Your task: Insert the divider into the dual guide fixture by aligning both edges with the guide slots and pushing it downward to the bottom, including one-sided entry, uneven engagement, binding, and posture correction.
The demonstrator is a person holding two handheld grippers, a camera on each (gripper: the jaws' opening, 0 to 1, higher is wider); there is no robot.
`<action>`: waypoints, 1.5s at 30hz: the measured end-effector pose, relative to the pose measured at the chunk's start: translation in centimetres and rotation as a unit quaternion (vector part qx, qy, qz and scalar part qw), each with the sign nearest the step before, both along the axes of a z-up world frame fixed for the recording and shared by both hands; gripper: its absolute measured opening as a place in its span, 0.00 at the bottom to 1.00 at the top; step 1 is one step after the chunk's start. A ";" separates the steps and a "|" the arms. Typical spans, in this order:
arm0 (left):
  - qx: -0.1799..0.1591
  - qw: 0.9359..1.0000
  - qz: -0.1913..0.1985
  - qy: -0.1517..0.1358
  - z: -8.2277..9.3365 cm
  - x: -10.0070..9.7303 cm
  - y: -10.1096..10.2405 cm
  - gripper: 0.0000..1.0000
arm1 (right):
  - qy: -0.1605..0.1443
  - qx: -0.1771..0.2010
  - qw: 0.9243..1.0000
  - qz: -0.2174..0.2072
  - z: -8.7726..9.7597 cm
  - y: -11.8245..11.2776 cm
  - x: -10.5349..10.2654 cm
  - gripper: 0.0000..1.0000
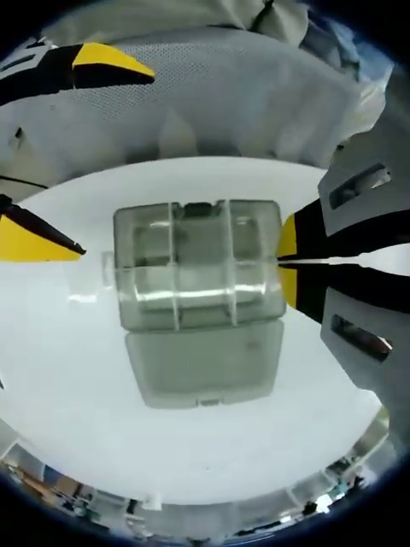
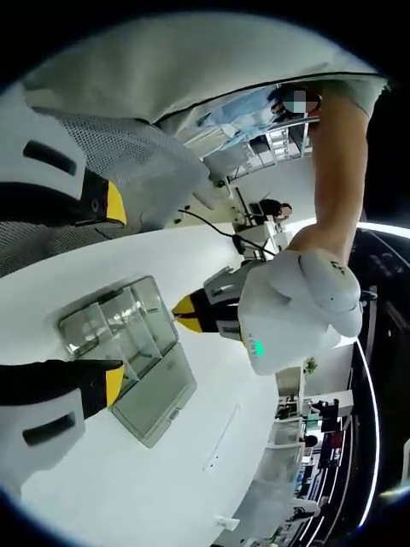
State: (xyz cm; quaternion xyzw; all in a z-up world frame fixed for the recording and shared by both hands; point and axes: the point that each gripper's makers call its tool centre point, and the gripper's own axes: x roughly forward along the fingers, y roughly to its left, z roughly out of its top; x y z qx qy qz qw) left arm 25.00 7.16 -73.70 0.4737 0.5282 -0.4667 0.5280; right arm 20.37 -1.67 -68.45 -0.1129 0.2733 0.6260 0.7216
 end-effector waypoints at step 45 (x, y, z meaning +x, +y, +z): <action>-0.005 1.000 0.006 -0.001 0.2 -0.1 -0.4 0.00 | 0.002 0.000 1.000 -0.001 0.0 -0.1 0.0 0.59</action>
